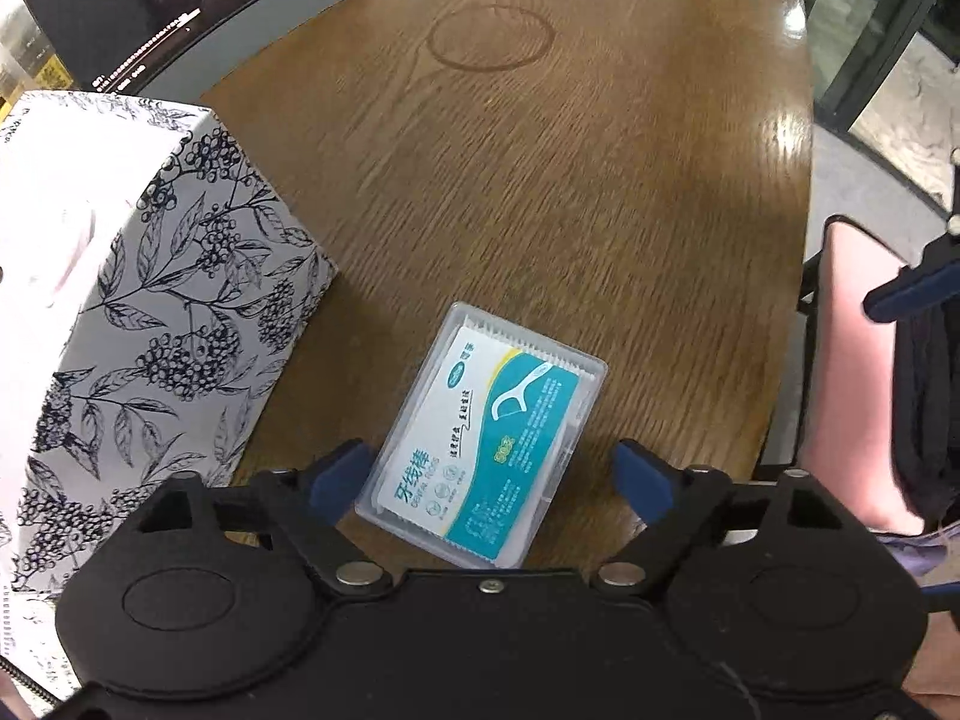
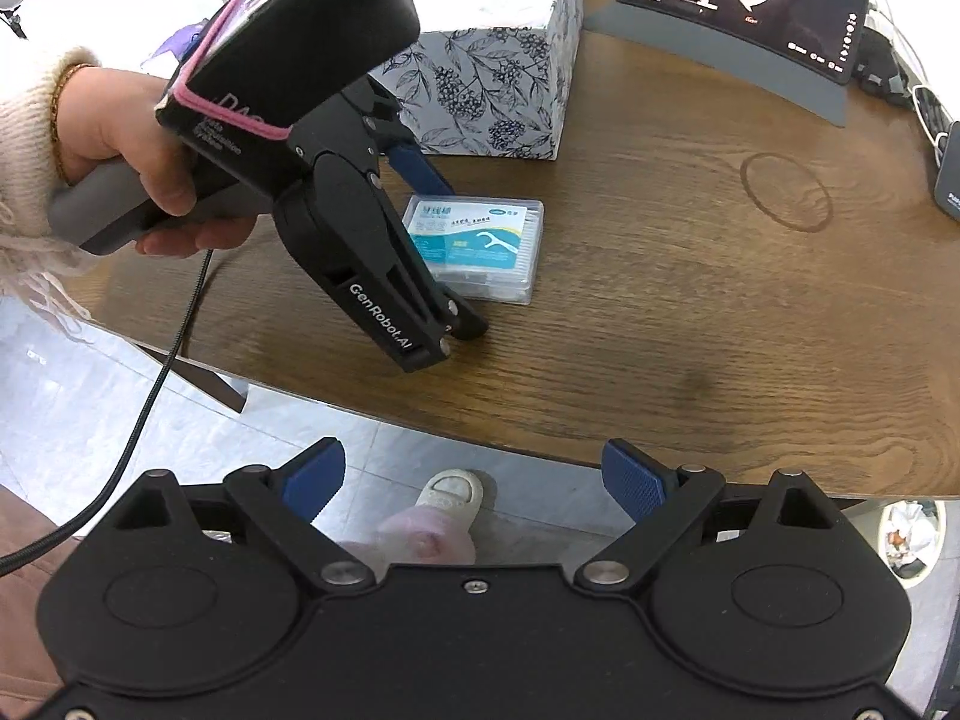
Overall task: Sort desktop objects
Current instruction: 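Close the left gripper on the floss-pick box, then carry the floss-pick box with the left gripper into the open floral box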
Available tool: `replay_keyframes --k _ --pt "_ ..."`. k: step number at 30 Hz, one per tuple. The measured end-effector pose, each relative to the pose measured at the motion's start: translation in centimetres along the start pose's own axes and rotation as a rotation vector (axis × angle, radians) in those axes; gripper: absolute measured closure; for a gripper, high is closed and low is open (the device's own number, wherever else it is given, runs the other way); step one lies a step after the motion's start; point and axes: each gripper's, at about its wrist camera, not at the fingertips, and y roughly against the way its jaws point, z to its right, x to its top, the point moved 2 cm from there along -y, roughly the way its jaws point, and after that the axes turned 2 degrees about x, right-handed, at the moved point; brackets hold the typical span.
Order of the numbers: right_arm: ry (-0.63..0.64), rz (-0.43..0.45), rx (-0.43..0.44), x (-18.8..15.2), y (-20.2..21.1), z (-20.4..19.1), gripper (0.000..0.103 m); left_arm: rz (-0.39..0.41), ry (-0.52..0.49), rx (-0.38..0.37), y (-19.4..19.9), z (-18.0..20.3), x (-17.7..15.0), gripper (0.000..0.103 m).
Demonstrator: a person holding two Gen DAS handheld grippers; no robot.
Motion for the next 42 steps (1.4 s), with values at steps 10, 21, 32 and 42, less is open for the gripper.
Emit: replay_keyframes --k 10,21,32,42 --pt "-0.02 0.01 0.013 -0.2 0.3 -0.2 0.009 0.006 0.024 -0.039 0.3 0.1 0.0 0.044" --pt "-0.029 0.023 -0.001 0.8 0.6 -0.5 0.009 0.067 -0.005 -0.032 3.9 1.1 0.0 0.045" --pt "-0.039 0.081 0.072 6.7 1.1 -2.8 0.009 0.176 0.052 -0.114 12.3 -4.6 0.8 0.045" --pt "-0.143 0.101 0.01 12.9 -1.2 -3.1 0.009 0.136 0.011 -0.117 11.8 -14.5 4.4 0.045"
